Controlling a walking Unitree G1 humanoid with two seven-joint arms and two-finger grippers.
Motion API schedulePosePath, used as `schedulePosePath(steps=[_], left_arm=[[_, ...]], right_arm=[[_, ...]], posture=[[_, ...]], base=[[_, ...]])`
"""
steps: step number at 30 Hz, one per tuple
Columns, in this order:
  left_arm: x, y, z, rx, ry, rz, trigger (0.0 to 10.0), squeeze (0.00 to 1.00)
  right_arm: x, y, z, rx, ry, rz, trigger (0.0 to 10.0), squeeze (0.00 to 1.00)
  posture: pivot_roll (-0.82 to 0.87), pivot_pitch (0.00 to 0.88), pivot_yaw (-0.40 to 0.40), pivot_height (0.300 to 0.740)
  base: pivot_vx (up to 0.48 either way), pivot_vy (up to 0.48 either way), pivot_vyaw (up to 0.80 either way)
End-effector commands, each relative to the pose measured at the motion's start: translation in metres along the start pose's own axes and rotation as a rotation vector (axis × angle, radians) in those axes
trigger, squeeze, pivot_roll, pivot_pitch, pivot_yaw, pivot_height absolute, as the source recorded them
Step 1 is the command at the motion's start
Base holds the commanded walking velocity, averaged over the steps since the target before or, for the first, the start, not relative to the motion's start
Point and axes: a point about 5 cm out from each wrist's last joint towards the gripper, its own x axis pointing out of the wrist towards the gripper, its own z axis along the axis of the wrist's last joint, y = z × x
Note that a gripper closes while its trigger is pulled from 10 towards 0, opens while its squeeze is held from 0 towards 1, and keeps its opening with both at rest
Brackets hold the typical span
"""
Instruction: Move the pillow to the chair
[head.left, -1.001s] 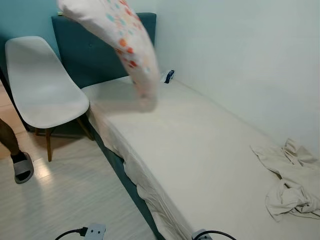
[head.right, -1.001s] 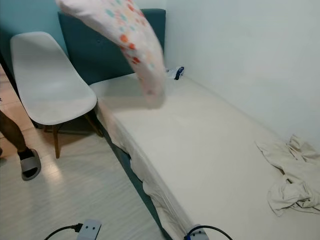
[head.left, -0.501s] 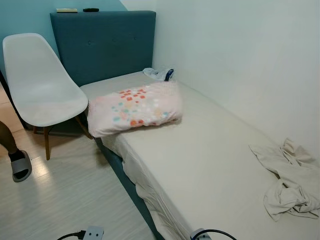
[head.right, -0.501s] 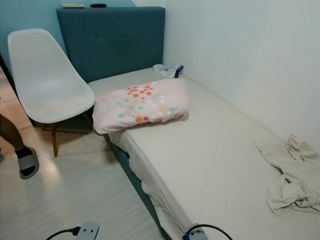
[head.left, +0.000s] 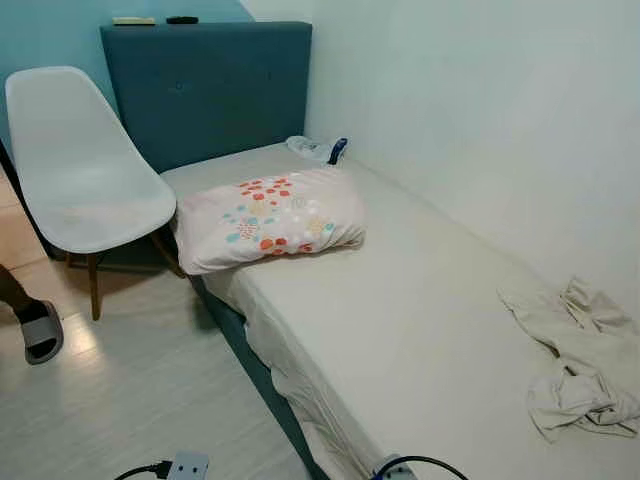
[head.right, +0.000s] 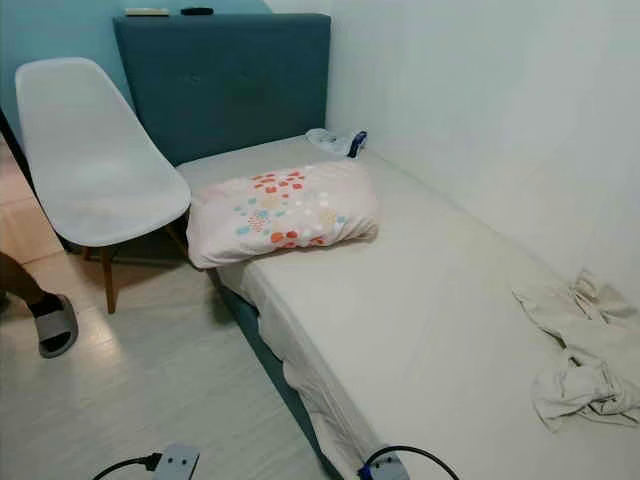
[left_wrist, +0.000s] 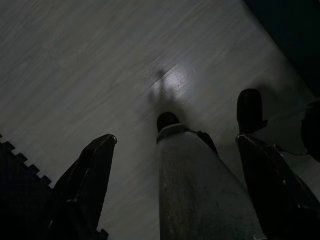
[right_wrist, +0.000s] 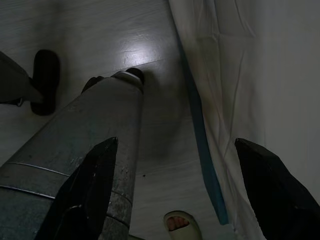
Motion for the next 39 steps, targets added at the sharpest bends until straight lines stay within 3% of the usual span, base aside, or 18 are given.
schedulePosePath(steps=[1, 17, 39], left_arm=[[0.0, -0.006, -0.003, 0.011, 0.018, -0.017, 10.0, 0.0], [0.001, -0.006, 0.001, 0.003, 0.014, -0.019, 10.0, 0.0], [0.001, -0.004, 0.001, -0.031, 0.013, -0.008, 10.0, 0.0]], right_arm=[[0.0, -0.002, 0.002, -0.012, 0.006, -0.007, 10.0, 0.0], [-0.003, -0.015, -0.01, -0.031, 0.024, -0.028, 10.0, 0.0], [0.0, -0.004, 0.003, -0.015, 0.006, -0.022, 10.0, 0.0]], posture=[[0.15, 0.0, -0.104, 0.74], [0.16, 0.0, -0.117, 0.74], [0.15, 0.0, -0.105, 0.74]], base=[[0.0, 0.0, 0.0], [0.0, 0.0, 0.0], [0.0, 0.0, 0.0]])
